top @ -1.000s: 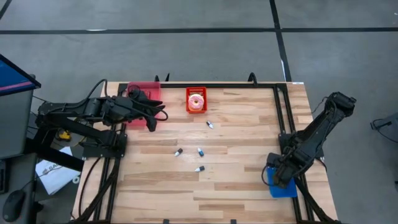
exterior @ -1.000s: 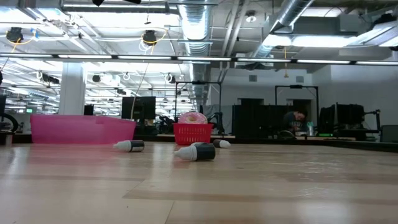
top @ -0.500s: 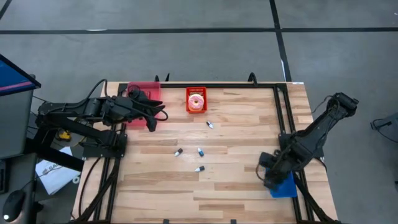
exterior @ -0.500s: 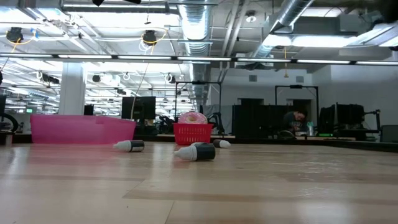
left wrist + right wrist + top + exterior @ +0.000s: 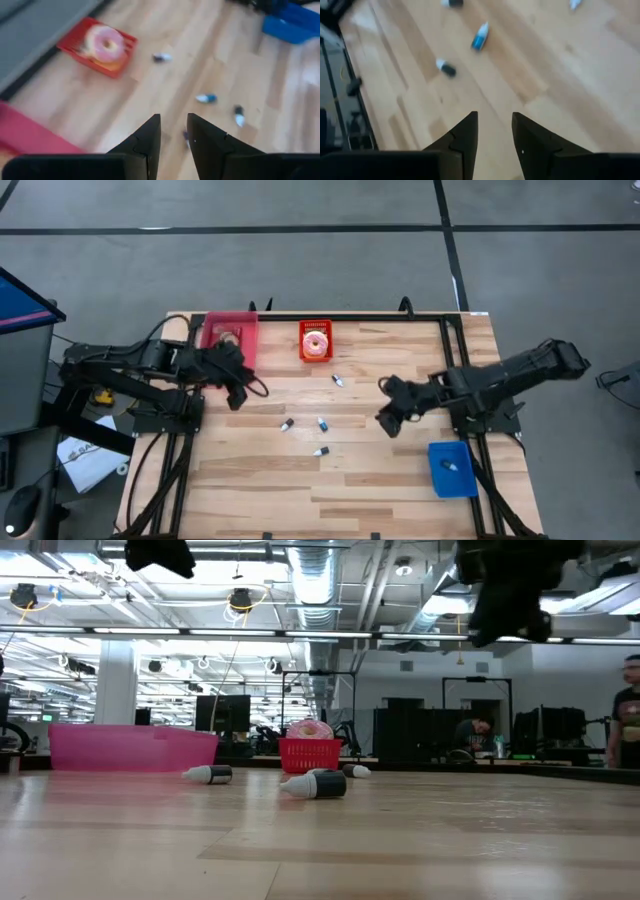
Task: Pick & Place Food Item
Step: Put the bottom red food coloring into the blue bin
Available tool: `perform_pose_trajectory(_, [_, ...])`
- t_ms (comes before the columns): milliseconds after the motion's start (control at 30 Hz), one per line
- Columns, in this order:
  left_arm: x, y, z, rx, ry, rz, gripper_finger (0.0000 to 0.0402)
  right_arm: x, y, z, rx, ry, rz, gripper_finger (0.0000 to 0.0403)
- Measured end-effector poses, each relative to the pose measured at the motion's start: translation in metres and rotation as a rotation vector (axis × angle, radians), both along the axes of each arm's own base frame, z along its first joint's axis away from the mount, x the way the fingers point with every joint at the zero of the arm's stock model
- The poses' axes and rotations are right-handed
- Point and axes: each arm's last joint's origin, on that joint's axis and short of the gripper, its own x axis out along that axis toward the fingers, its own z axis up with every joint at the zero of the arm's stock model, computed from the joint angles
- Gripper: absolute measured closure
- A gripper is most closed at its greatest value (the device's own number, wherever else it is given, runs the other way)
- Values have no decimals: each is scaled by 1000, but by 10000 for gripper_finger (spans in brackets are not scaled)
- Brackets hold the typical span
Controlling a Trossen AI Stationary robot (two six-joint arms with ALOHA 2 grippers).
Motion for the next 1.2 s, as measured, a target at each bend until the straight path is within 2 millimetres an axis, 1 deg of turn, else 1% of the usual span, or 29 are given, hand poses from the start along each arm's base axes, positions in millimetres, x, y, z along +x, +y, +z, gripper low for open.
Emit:
perform_pose_trajectory(67, [5, -6, -4, -42, 27, -35, 308, 4, -9, 2, -9, -34, -21, 290])
perform_pose_trajectory(167, [17, -16, -20, -103, 71, -87, 297, 9, -18, 7, -6, -98, -22, 290])
perform_pose_trajectory(300, [29, -29, -50, -177, 134, -65, 263, 14, -24, 13, 23, -166, -3, 290])
perform_pose_trajectory(400, [34, -38, -76, -222, 190, -18, 233, 15, -25, 16, 37, -197, 2, 290])
perform_pose_trajectory(500, [44, -50, -96, -268, 160, -7, 210, 14, -25, 20, 43, -223, 5, 290])
perform_pose_trajectory(567, [52, -58, -109, -286, 125, -16, 202, 12, -26, 22, 48, -235, 3, 290])
perform_pose_trajectory(700, [66, -69, -133, -284, 56, -21, 201, 9, -26, 27, 48, -261, -13, 290])
perform_pose_trajectory(800, [69, -69, -155, -277, 77, 23, 209, 7, -27, 28, 20, -270, -2, 290])
perform_pose_trajectory(867, [66, -67, -170, -247, 121, 55, 215, 8, -27, 29, 0, -278, -2, 290])
perform_pose_trajectory(933, [67, -66, -182, -228, 124, 62, 220, 8, -27, 30, -13, -286, -2, 290])
perform_pose_trajectory(1000, [66, -65, -192, -210, 123, 67, 225, 9, -27, 31, -18, -304, 5, 290])
perform_pose_trajectory(1200, [65, -65, -218, -226, 77, 67, 231, 10, -27, 33, -18, -325, 6, 290])
